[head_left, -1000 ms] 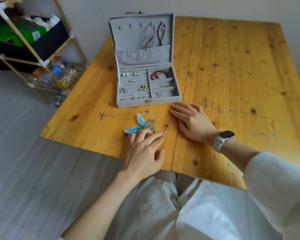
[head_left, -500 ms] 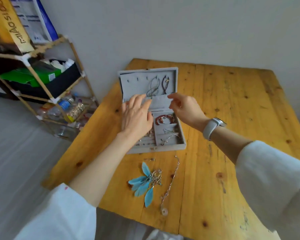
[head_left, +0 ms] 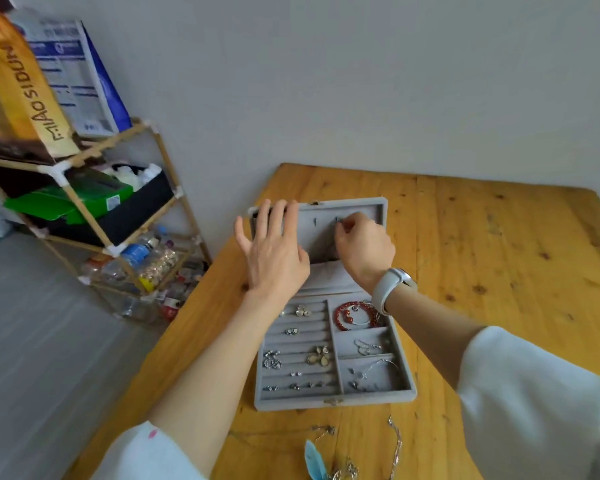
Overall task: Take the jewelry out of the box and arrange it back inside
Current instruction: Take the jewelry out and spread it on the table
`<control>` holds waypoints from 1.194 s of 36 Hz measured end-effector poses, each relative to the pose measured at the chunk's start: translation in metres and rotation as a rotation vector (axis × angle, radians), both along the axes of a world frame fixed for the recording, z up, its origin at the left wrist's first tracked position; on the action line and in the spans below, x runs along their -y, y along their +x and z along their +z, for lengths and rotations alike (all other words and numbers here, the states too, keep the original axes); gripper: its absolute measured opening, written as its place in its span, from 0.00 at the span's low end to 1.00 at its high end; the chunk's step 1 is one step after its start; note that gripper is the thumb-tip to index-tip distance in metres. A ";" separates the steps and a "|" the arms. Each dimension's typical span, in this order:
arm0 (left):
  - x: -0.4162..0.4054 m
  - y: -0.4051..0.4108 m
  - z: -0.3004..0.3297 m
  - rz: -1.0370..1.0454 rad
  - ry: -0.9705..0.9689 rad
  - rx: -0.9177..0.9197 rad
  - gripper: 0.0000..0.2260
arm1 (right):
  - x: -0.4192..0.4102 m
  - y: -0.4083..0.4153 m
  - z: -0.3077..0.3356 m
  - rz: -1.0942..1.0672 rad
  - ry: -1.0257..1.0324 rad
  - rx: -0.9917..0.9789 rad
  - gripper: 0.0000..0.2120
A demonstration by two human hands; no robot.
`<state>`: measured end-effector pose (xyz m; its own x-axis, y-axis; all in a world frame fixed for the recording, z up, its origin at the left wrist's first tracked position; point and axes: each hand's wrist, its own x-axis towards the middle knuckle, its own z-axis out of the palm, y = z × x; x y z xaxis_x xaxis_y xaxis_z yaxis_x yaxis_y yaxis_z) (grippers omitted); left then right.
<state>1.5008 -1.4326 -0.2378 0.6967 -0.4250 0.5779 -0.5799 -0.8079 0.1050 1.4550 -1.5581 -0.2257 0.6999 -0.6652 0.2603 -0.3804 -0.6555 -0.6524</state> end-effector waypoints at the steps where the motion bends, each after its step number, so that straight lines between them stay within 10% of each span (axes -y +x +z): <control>1: 0.000 0.000 0.000 -0.005 -0.001 0.004 0.31 | 0.001 -0.001 0.004 -0.015 -0.002 0.047 0.12; 11: -0.005 -0.010 0.024 -0.045 -0.033 -0.195 0.29 | 0.015 -0.026 0.079 0.310 0.159 0.464 0.04; 21: -0.004 -0.075 0.062 -0.350 -0.555 -0.603 0.31 | -0.005 -0.091 0.143 0.550 0.329 0.592 0.07; 37: 0.013 -0.170 0.024 -0.562 -0.404 -0.829 0.19 | -0.001 -0.204 0.123 0.658 0.818 0.675 0.05; 43: 0.011 -0.219 -0.001 -0.769 -0.446 -1.288 0.07 | 0.014 -0.233 0.090 0.524 0.854 0.652 0.06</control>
